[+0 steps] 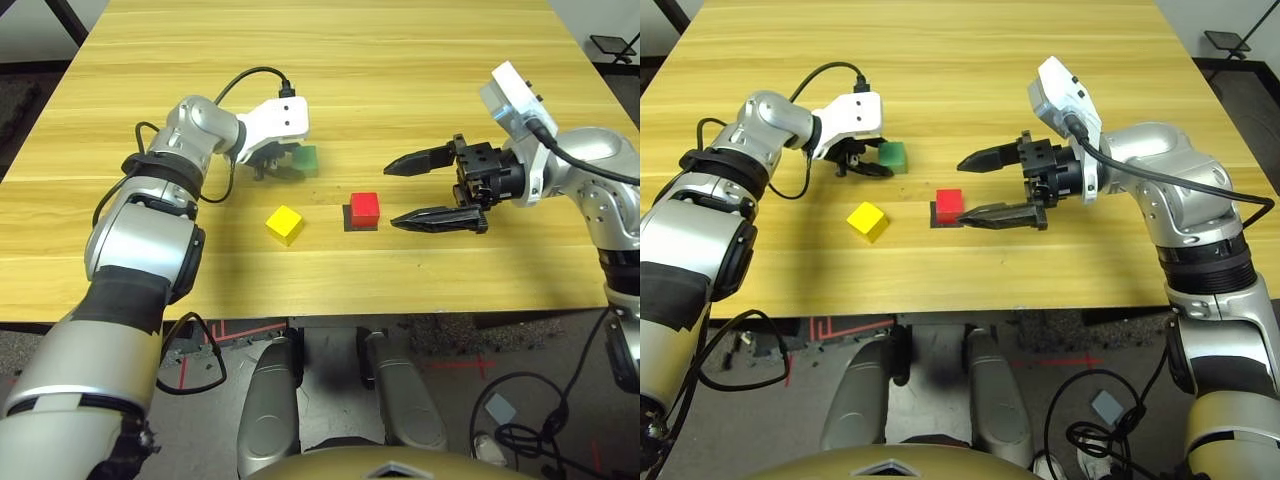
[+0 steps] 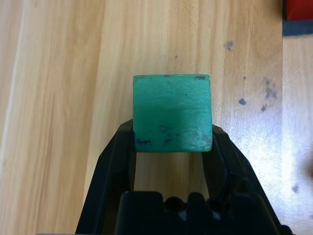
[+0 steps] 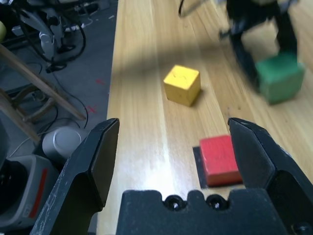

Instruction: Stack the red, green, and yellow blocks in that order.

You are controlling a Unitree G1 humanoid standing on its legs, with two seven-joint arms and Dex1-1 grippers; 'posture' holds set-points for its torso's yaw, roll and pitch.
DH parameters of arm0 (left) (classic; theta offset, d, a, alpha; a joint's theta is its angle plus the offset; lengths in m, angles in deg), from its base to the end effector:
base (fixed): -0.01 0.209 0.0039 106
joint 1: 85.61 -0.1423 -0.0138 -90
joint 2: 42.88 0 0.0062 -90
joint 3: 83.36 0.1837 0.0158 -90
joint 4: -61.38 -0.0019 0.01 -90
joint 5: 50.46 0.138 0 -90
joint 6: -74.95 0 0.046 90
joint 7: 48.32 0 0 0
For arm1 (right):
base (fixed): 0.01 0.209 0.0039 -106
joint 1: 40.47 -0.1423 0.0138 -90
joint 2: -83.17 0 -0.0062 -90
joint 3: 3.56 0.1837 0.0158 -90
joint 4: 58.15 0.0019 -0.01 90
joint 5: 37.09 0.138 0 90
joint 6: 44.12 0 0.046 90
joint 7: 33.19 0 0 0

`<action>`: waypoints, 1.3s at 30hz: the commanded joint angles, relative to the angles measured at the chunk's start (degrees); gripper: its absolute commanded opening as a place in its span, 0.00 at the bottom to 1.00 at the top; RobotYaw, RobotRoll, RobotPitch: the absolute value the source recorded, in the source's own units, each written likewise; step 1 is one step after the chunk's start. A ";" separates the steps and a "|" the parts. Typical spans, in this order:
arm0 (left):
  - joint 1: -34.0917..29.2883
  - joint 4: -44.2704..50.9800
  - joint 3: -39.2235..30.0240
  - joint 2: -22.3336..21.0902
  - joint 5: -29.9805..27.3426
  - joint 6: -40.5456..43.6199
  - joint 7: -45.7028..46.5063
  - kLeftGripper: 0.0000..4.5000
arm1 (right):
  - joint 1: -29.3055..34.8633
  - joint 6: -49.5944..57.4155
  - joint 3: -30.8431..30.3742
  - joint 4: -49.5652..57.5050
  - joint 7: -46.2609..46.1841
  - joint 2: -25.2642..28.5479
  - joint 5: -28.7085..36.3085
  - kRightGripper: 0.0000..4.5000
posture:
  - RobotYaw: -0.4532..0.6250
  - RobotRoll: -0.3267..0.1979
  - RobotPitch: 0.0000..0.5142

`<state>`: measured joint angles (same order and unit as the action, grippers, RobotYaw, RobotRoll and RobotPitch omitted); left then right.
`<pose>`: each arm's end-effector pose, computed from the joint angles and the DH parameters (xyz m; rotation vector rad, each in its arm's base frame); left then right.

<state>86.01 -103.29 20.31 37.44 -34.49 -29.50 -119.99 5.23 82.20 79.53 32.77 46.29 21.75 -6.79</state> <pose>0.3791 0.1827 0.2701 0.9325 0.2273 -1.1464 0.2896 -0.2175 0.2477 -0.3328 0.1644 1.4917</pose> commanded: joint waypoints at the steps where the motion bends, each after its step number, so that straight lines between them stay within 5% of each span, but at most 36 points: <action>1: 3.60 3.46 -3.21 -0.55 -3.46 4.93 -1.17 0.46 | 1.99 -3.11 -0.63 -3.50 1.86 1.26 -2.29 1.00 | 0.36 0.42 0.49; 6: 1.01 15.70 -4.66 -1.02 -7.81 18.86 -8.18 0.46 | 3.06 -6.05 -1.02 -7.11 3.00 0.79 -4.05 1.00 | 0.40 0.46 0.50; 12: -12.47 56.70 -1.35 -4.16 -12.06 55.71 -11.10 0.46 | 2.56 -8.87 -2.37 -10.21 4.89 0.11 -6.38 1.00 | 0.44 0.48 0.51; 17: -14.90 72.36 4.08 -6.99 -12.82 69.84 -8.99 0.46 | 0.73 -11.94 -2.97 -13.73 6.07 -0.51 -8.93 1.00 | 0.44 0.47 0.51; 27: -11.82 79.62 9.68 -7.56 -18.13 78.13 -4.54 0.46 | 0.95 -13.32 -2.80 -14.85 6.35 -0.29 -10.84 1.00 | 0.44 0.50 0.52; 39: -13.60 78.69 13.43 -4.12 -22.52 74.83 1.02 0.46 | 0.94 -20.33 -1.88 -16.25 4.76 -0.91 -13.86 1.00 | 0.38 0.49 0.55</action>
<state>73.22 -25.09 32.11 33.36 -56.34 46.86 -119.12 5.92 63.54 76.95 17.62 51.31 20.90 -19.98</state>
